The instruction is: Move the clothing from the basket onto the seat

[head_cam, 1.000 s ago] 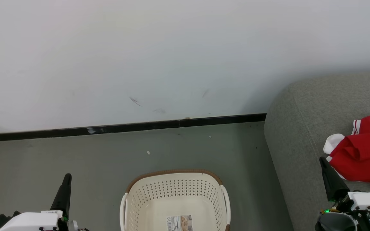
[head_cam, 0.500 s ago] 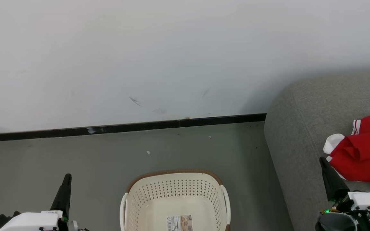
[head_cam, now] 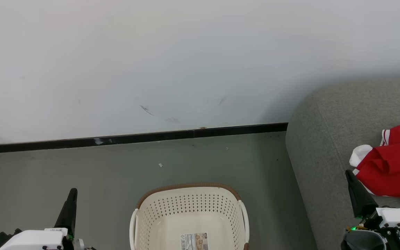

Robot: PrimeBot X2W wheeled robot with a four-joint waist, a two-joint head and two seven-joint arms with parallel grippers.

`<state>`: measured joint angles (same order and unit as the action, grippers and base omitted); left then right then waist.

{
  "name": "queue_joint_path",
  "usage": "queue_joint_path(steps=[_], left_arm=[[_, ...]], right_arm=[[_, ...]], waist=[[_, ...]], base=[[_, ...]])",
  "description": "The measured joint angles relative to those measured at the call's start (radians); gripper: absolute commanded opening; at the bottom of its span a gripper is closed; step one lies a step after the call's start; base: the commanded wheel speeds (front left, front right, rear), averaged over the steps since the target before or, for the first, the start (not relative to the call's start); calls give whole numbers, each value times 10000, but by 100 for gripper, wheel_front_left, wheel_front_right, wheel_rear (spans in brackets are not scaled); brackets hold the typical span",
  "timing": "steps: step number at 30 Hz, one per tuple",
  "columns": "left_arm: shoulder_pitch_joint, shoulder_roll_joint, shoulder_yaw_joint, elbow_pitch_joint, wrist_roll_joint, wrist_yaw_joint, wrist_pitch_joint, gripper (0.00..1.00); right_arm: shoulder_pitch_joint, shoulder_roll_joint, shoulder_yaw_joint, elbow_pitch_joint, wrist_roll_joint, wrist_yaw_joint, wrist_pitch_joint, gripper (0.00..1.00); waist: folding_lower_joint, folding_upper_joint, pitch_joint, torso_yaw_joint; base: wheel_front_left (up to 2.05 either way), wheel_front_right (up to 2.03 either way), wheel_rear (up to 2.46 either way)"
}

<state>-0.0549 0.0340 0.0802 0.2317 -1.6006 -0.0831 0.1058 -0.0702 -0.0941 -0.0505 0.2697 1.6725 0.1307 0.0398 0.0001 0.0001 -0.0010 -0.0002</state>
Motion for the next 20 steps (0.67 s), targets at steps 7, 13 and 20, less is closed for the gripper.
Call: queue_joint_path(steps=[7,13,20], left_arm=[[0,0,0,6,0,-2,0,0],[0,0,0,10,0,-2,0,0],[-1,0,0,12,0,-2,0,0]], right_arm=[[0,0,2,0,0,0,0,0],[0,-2,2,0,0,0,2,0],[0,-2,4,0,2,0,2,0]], waist=[[0,0,0,0],[0,0,0,0],[0,0,0,0]], base=[[0,0,0],[0,0,0],[0,0,0]])
